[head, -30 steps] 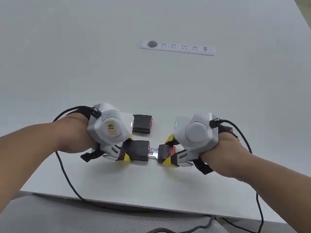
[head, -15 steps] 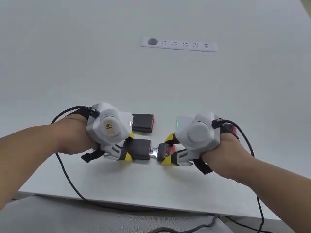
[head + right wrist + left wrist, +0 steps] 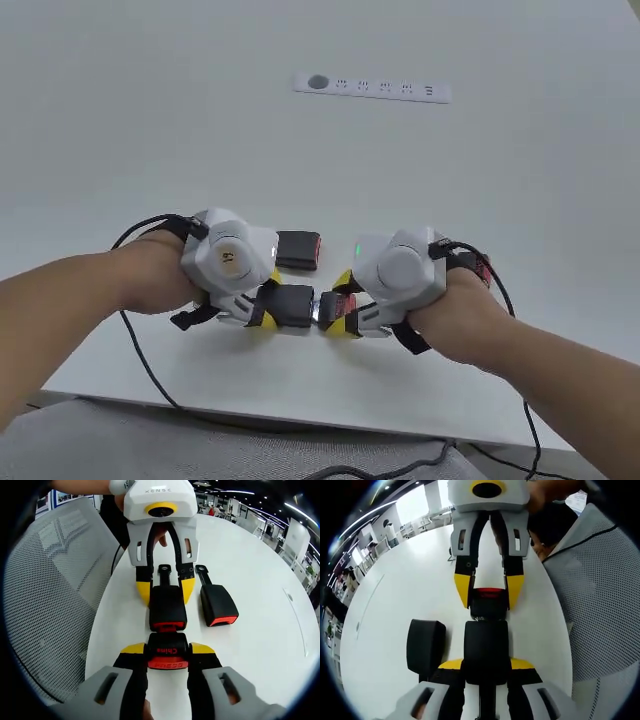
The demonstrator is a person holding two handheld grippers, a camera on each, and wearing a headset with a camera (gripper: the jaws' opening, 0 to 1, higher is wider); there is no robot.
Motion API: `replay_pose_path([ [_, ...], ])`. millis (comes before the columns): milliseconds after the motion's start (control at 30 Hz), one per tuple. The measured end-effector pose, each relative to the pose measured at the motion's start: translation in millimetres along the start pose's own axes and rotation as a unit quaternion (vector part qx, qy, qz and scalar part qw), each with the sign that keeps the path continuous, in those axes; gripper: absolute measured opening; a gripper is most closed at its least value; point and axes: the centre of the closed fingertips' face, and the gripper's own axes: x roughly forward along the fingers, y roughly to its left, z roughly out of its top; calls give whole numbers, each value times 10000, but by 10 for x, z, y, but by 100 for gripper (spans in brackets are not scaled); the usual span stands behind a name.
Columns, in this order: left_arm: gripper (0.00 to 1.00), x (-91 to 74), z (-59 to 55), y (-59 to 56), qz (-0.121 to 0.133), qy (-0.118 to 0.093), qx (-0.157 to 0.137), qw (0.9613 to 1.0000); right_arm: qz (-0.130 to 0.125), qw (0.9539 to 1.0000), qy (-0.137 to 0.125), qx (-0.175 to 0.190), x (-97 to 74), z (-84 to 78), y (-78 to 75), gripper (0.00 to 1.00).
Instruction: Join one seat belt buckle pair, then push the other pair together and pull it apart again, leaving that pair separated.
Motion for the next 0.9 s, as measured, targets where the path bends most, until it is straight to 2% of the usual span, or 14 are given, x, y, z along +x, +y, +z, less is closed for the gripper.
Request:
replay_pose_path([
  [100,32,1,-6,-2,-4,-17,-31,10000,-7,10000,-31,2,16,26,6,27],
  [133,32,-14,-2,-5,2,-75,-132,9999,46,9996,-112,257,39,55,75,27],
  [167,32,-40,-8,-14,11,-69,-64,10000,36,10000,-29,1,15,16,36,27],
  [200,32,-35,-5,-11,15,-70,-63,10000,39,10000,-23,-17,11,5,35,27],
  [633,32,-40,1,-6,-9,-20,-52,10000,0,10000,29,72,11,-12,-5,28],
  [800,32,-42,-21,6,4,-127,-37,9999,-6,9999,107,-20,-4,-34,-18,28],
  [900,32,-38,-19,4,12,-77,26,10000,-49,9998,140,-93,-11,-42,-15,28],
])
